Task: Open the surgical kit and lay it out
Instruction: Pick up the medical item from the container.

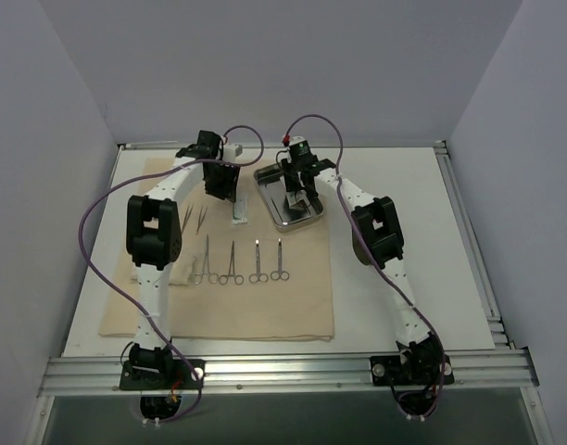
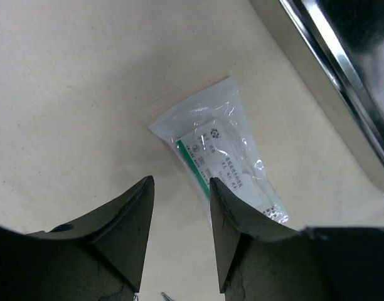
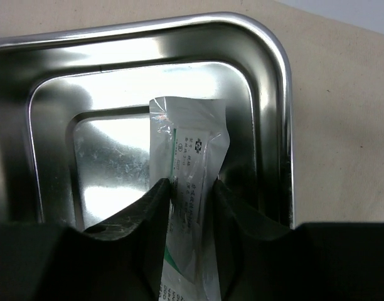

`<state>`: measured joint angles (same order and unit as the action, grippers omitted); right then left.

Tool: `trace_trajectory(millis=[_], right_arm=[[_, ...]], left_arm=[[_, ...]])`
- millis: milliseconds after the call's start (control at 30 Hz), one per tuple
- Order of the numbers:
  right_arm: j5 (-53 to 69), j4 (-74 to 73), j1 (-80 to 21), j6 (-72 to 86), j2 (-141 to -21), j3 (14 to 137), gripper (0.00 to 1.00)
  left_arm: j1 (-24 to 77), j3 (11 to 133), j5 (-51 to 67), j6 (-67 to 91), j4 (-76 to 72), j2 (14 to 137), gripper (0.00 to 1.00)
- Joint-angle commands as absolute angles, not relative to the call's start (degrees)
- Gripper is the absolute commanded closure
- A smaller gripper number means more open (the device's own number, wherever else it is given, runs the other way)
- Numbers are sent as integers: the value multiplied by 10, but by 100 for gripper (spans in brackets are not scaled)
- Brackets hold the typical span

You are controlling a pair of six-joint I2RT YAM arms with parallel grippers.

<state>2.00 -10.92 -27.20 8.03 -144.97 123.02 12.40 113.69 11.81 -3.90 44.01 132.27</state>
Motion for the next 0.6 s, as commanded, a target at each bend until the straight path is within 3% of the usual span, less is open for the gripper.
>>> trace_trajectory(millis=[0,567], right_arm=[[35,-134,-274,88,-1453,1223,75],[36,-88,-270,104,-1370,1171,89]], left_arm=[[127,1178,135,-29,452,1346,50],[141,1183,180,-59,437,1359,51]])
